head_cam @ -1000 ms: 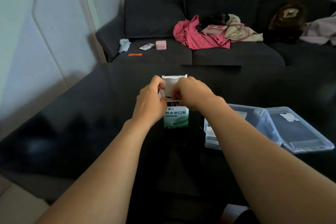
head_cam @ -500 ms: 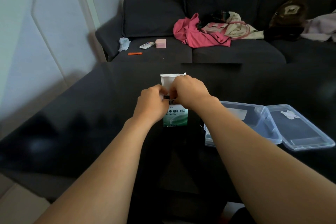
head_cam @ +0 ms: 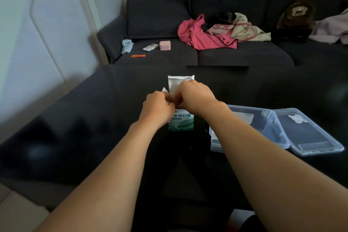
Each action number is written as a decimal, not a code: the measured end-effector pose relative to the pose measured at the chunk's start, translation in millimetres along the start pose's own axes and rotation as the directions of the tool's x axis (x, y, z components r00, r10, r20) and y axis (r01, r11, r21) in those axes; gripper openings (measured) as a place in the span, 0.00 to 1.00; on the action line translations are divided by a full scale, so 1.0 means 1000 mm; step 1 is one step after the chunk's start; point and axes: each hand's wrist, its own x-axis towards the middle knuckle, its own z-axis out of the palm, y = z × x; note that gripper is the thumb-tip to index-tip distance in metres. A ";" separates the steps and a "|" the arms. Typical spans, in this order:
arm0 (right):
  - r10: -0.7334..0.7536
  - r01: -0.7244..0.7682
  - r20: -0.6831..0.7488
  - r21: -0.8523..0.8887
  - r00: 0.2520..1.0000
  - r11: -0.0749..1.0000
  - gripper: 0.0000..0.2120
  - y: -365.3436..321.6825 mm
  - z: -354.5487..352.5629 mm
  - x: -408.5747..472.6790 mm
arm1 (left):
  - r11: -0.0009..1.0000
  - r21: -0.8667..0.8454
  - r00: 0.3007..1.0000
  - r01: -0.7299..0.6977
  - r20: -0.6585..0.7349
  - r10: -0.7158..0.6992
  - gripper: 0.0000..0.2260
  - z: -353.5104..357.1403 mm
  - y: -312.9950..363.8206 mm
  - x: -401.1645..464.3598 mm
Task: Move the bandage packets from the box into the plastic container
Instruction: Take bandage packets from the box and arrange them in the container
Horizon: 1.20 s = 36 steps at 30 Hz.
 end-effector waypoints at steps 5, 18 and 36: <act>0.010 -0.013 -0.041 -0.080 0.999 0.997 0.07 0.001 0.004 0.002 | 1.000 -0.002 1.000 -0.020 0.001 0.020 0.15 0.000 -0.001 0.000; -0.031 0.029 -0.141 -0.013 0.990 0.999 0.06 0.009 -0.020 -0.005 | 0.990 -0.115 0.991 -0.087 0.088 0.097 0.37 -0.003 -0.003 0.003; -0.048 0.127 -0.231 0.340 0.972 0.932 0.01 0.022 -0.063 -0.015 | 0.953 -0.102 0.957 -0.285 -0.091 0.276 0.12 0.000 -0.003 0.003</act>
